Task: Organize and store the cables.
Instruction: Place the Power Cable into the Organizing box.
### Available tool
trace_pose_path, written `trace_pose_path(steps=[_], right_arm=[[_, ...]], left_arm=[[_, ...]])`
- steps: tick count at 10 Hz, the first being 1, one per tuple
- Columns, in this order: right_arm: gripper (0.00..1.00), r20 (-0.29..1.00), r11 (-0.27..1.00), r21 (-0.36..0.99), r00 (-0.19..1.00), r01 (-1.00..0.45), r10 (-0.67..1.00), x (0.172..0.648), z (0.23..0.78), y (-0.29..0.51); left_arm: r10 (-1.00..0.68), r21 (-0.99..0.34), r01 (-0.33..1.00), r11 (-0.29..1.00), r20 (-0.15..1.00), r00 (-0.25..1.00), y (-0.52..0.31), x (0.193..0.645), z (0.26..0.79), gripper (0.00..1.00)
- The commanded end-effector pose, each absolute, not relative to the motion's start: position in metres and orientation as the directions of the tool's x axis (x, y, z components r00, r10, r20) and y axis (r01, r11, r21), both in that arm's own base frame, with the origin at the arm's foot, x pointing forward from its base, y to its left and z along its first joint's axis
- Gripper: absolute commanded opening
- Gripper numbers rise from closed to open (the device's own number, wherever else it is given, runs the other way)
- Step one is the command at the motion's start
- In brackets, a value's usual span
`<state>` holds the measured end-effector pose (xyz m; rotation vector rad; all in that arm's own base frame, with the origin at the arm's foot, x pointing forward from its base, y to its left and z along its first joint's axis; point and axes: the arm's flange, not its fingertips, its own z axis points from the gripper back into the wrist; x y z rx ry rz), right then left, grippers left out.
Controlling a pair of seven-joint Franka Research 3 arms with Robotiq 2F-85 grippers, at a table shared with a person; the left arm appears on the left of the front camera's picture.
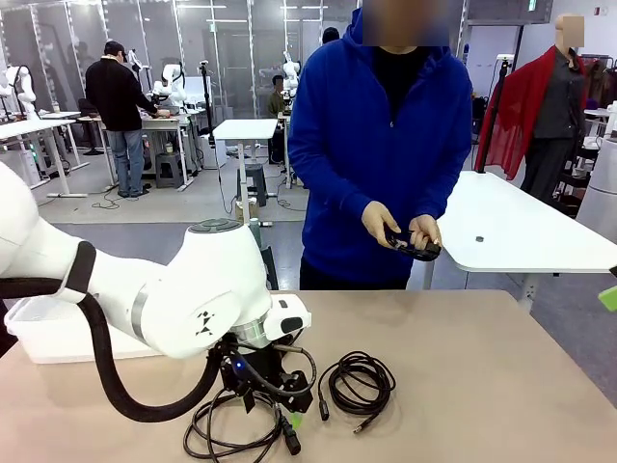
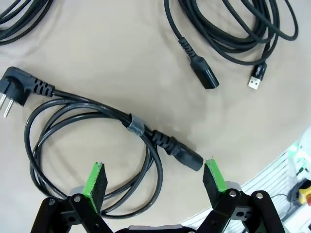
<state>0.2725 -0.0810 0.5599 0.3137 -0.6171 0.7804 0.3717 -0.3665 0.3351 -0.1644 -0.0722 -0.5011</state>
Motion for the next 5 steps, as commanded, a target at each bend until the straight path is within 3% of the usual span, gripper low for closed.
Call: trace_pose_path(steps=[1,5], right_arm=[[1.00,0.622,0.673,0.042,0.546,-0.738,0.561,0.2729,0.5593,-0.0797],[1.00,0.622,0.673,0.042,0.546,-0.738,0.561,0.2729,0.5593,-0.0797]], left_arm=[[-0.443,-0.126,0.455,0.881,0.115,0.889,-0.3756,0.3803,0.3298,1.00],[-0.429,-0.113,0.439,0.891,0.102,0.898,-0.3775,0.3826,0.3292,1.00]])
